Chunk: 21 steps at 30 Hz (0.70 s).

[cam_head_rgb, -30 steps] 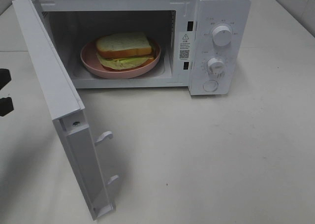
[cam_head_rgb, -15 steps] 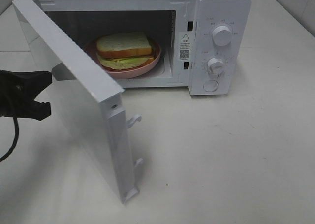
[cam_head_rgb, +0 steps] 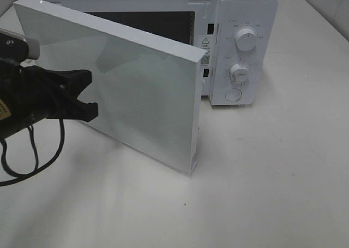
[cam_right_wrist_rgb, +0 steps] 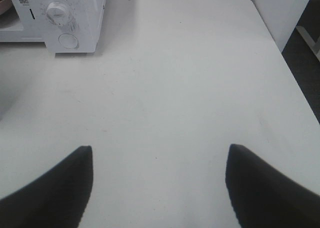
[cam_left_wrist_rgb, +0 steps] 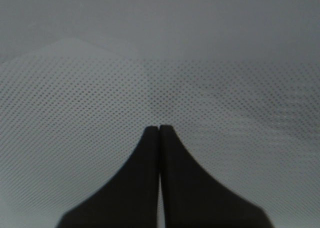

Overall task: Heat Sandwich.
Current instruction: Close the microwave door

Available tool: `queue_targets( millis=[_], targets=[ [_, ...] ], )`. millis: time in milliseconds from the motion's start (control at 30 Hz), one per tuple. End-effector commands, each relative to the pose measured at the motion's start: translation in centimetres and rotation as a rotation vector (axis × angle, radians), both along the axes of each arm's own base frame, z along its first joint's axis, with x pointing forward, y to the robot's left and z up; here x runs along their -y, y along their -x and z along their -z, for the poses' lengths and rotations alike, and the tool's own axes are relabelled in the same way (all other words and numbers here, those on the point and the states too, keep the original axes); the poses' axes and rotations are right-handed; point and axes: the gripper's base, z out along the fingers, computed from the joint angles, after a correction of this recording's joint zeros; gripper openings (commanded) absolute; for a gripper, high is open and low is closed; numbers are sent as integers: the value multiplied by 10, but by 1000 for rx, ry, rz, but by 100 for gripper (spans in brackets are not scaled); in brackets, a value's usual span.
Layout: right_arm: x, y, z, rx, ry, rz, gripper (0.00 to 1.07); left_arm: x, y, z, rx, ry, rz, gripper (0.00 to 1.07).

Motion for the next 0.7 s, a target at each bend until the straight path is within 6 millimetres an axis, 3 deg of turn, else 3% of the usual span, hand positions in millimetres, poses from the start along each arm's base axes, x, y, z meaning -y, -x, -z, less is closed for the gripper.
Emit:
queue_targets(
  millis=[33,700],
  targets=[
    [0,4,0,39,0,5,71,11,-6,-4,18,11,-4,0],
    [0,4,0,39,-3,7,71,70,-42,-14,19,49,25,0]
  ],
)
